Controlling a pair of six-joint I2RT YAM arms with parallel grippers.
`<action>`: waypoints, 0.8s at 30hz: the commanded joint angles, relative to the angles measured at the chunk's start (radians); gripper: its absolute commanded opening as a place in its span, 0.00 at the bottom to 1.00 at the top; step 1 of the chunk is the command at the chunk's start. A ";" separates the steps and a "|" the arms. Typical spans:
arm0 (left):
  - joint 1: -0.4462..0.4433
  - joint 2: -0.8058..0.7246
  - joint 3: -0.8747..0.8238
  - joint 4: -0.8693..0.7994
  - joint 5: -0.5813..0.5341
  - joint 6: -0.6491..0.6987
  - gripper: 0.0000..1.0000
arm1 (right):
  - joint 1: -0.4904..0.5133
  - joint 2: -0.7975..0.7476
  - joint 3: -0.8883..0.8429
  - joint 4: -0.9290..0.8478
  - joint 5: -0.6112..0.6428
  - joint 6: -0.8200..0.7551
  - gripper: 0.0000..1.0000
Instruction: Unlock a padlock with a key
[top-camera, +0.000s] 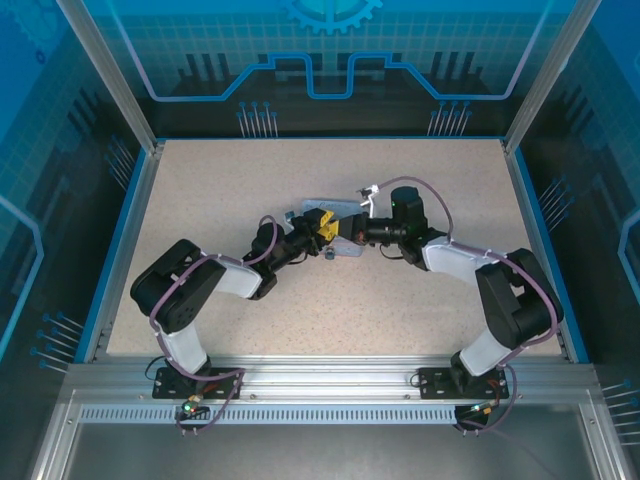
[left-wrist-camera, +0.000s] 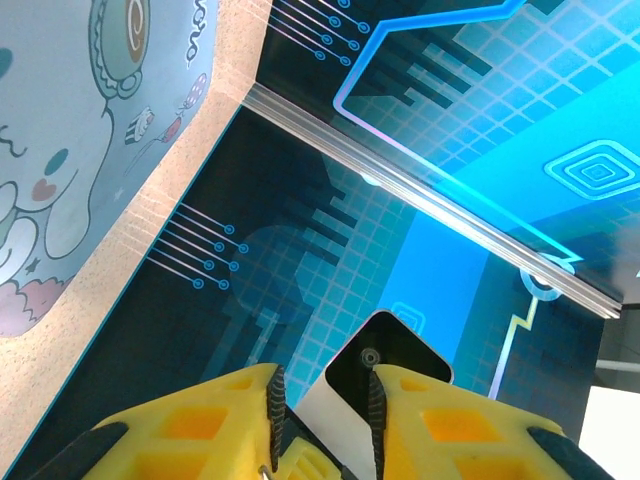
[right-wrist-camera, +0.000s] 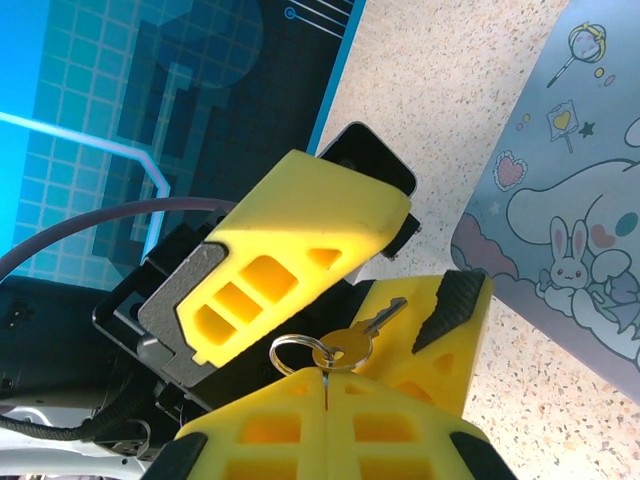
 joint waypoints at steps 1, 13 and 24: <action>0.009 -0.003 0.012 0.078 -0.023 -0.014 0.29 | 0.005 -0.031 -0.021 -0.022 -0.023 -0.033 0.00; 0.015 -0.005 0.013 0.078 -0.024 0.001 0.16 | 0.004 -0.032 -0.019 -0.028 -0.030 -0.040 0.00; 0.032 -0.035 0.001 0.088 -0.038 0.049 0.00 | 0.000 -0.053 -0.023 -0.057 -0.046 -0.064 0.00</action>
